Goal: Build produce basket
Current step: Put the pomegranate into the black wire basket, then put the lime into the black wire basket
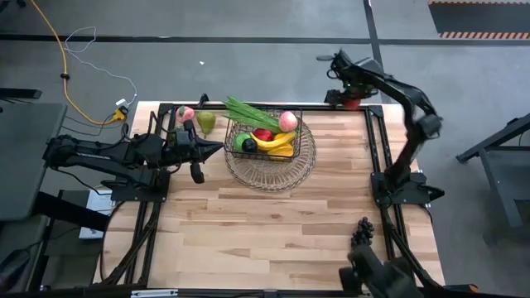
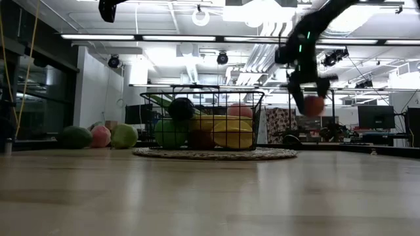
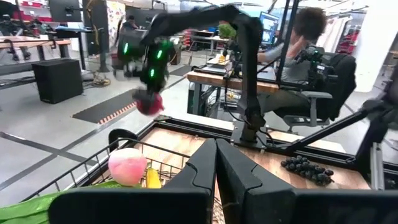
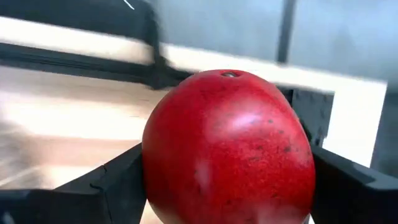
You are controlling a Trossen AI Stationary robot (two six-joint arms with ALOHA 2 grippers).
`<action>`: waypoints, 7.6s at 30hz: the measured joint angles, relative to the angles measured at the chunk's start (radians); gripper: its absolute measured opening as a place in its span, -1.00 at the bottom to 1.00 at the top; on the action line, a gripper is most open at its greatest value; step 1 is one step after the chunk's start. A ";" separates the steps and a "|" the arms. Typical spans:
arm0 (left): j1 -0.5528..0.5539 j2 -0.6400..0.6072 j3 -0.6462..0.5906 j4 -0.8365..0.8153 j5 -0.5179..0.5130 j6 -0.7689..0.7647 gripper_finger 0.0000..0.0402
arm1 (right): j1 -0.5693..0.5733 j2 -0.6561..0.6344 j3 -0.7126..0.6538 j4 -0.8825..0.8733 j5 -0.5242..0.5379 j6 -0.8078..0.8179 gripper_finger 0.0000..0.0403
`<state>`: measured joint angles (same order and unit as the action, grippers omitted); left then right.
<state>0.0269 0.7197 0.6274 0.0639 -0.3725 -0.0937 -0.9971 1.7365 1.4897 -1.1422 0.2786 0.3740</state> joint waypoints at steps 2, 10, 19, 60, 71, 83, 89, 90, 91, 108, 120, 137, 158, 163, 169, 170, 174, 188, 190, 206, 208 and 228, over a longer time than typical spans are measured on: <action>0.000 0.000 0.000 0.000 0.017 0.000 -1.00 | 0.053 -0.092 0.001 0.023 -0.033 -0.037 0.59; 0.000 0.000 0.000 0.000 0.029 0.026 -1.00 | 0.418 -0.342 0.001 0.075 -0.136 0.047 0.59; 0.000 0.000 0.000 0.001 0.202 0.044 -1.00 | 0.936 -0.318 -0.049 0.141 -0.021 0.305 0.59; -0.002 0.000 0.000 0.116 0.256 -0.114 -1.00 | 1.056 -0.403 -0.354 1.145 -0.264 0.021 0.65; -0.001 0.000 0.000 0.111 0.249 -0.113 -1.00 | 0.873 -0.348 -0.207 0.910 -0.191 0.116 0.66; -0.001 0.000 0.000 0.079 0.225 -0.113 -1.00 | 0.723 -0.090 -0.139 0.772 -0.251 0.171 0.66; -0.001 0.000 0.000 0.079 0.223 -0.113 -1.00 | 0.698 0.013 -0.139 0.788 -0.168 0.235 0.66; -0.001 0.000 0.000 0.079 0.223 -0.113 -1.00 | 0.694 0.024 -0.139 0.789 -0.153 0.256 0.66; -0.001 0.000 0.000 0.079 0.223 -0.113 -1.00 | 0.690 0.035 -0.139 0.787 -0.137 0.276 0.66; -0.001 0.000 0.000 0.079 0.222 -0.113 -1.00 | 0.669 0.055 -0.139 0.788 -0.104 0.361 0.66; -0.001 0.000 0.000 0.079 0.188 -0.113 -1.00 | 0.670 0.055 -0.139 0.791 -0.140 0.354 0.93; -0.001 0.000 0.000 0.071 0.185 -0.113 -1.00 | 0.807 -0.321 -0.344 0.715 -0.096 0.106 0.90; -0.002 0.000 0.000 0.067 0.174 -0.113 -1.00 | 0.993 -0.934 -0.923 1.485 -0.149 0.304 0.90; -0.002 0.000 0.000 0.067 0.161 -0.113 -1.00 | 0.993 -0.923 -0.922 1.481 -0.137 0.166 0.90; -0.002 0.000 0.000 0.065 0.159 -0.113 -1.00 | 1.030 -0.899 -0.921 1.472 -0.176 -0.200 0.87; -0.002 0.000 0.000 0.063 0.159 -0.113 -1.00 | 1.035 -0.897 -0.921 1.469 -0.175 -0.250 0.86; -0.002 0.000 0.000 0.059 0.159 -0.113 -1.00 | 1.040 -0.893 -0.921 1.461 -0.174 -0.326 0.82; -0.002 0.000 0.000 0.060 0.159 -0.113 -0.99 | 1.035 -0.893 -0.921 1.461 -0.165 -0.243 0.81; -0.002 0.000 0.000 0.060 0.159 -0.108 -0.97 | 1.035 -0.893 -0.921 1.461 -0.165 -0.241 0.81; -0.002 0.000 0.000 0.056 0.125 -0.061 -0.54 | 1.039 -0.893 -0.921 1.457 -0.183 -0.240 0.47; -0.001 0.000 0.000 0.056 0.125 -0.061 -0.52 | 1.039 -0.893 -0.921 1.448 -0.184 -0.232 0.25; -0.002 0.000 0.000 -0.023 0.058 -0.072 -0.04 | 1.039 -0.892 -0.921 1.404 -0.230 -0.242 -0.96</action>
<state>0.0254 0.7197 0.6277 0.0406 -0.3140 -0.1660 0.0422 0.8444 0.5690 0.2619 0.0486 0.1319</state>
